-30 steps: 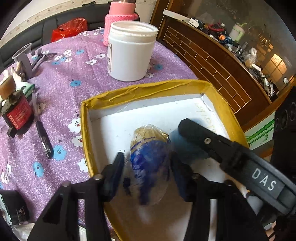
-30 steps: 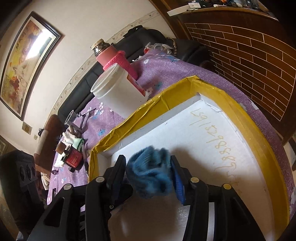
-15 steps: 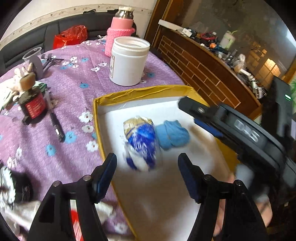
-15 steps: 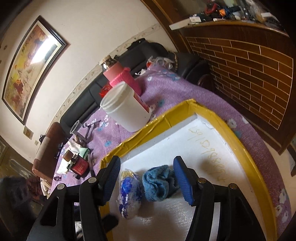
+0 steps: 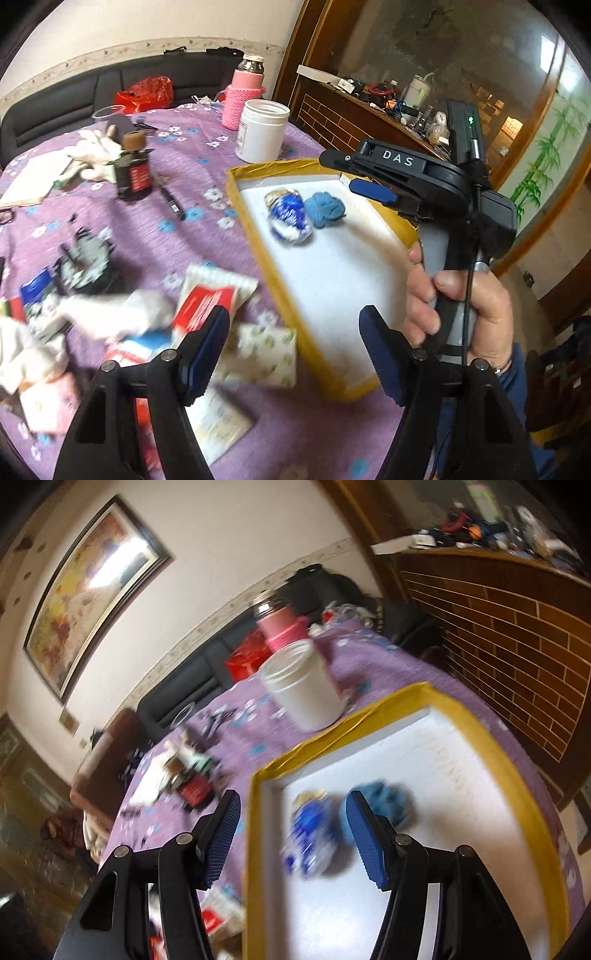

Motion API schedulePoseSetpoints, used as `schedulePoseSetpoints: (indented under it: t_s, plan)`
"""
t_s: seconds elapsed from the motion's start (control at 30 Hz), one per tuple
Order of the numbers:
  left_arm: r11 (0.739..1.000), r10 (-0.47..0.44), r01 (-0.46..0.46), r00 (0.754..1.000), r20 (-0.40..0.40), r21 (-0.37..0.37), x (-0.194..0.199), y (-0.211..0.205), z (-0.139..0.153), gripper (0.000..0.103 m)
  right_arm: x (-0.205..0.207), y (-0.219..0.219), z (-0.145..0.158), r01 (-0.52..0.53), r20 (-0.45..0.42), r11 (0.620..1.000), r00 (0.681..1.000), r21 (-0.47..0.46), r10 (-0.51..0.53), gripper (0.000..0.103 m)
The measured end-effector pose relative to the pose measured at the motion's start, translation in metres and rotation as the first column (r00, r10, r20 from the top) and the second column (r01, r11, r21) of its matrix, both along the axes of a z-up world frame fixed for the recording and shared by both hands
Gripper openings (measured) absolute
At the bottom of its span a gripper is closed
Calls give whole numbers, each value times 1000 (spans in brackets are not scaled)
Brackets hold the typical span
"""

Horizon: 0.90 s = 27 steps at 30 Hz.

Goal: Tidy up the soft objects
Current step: 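Withdraw both grippers from the tray back toward the pile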

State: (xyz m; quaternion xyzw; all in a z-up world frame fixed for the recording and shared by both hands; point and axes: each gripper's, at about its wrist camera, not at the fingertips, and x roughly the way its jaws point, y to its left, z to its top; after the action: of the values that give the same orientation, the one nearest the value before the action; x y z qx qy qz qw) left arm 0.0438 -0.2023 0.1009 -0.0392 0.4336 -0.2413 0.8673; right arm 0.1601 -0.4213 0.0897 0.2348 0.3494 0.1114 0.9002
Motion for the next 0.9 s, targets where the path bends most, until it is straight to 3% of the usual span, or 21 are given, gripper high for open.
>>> schedulePoseSetpoints:
  t_s: [0.23,0.47,0.6,0.7,0.77,0.9]
  plan:
    - [1000,16,-17,998,56,25,-43,36,-16,74,-63,58,0,-144,59,990,988,-11,144,69]
    - [997,71,-73,993,92,25,-78,87,-26,74,-103,114,-18,-294,117,956,949,-1,292,70]
    - [988,155,-157,984,90,11,-87,134,-30,74,-118,144,-25,-377,186,923,904,-74,384,70]
    - [967,242,-249,961,133,45,-91,179,-22,74,-121,154,-30,-442,204,892,869,-90,451,70]
    - [937,331,-343,931,156,60,-89,217,-16,79,-121,157,-33,-453,203,886,863,-99,463,70]
    - [865,500,-502,861,91,1,-70,299,-15,81,-116,154,-37,-457,193,887,866,-70,461,70]
